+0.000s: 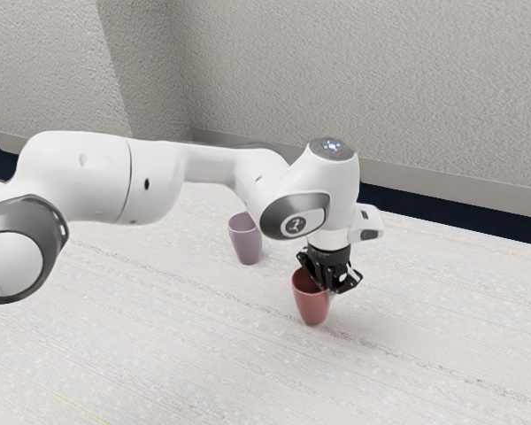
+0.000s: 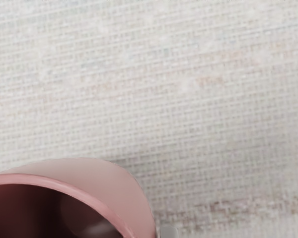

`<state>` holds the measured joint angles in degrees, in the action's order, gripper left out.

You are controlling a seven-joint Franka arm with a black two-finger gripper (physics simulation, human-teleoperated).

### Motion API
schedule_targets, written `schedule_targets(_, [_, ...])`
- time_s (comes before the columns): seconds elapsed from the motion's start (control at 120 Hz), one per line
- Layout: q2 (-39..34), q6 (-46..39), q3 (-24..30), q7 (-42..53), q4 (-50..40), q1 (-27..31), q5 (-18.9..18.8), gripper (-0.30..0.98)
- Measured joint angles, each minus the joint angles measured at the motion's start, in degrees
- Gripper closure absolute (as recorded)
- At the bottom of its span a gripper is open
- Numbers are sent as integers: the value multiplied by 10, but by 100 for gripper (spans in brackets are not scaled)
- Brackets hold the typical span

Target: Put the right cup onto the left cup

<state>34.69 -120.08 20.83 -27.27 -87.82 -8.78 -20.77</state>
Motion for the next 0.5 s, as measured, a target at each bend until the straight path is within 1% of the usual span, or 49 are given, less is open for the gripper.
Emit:
schedule_targets(0.342, [-69,46,0,-4,0,2,0,78])
schedule_targets(0.5, [-105,67,0,0,1,13,6,78])
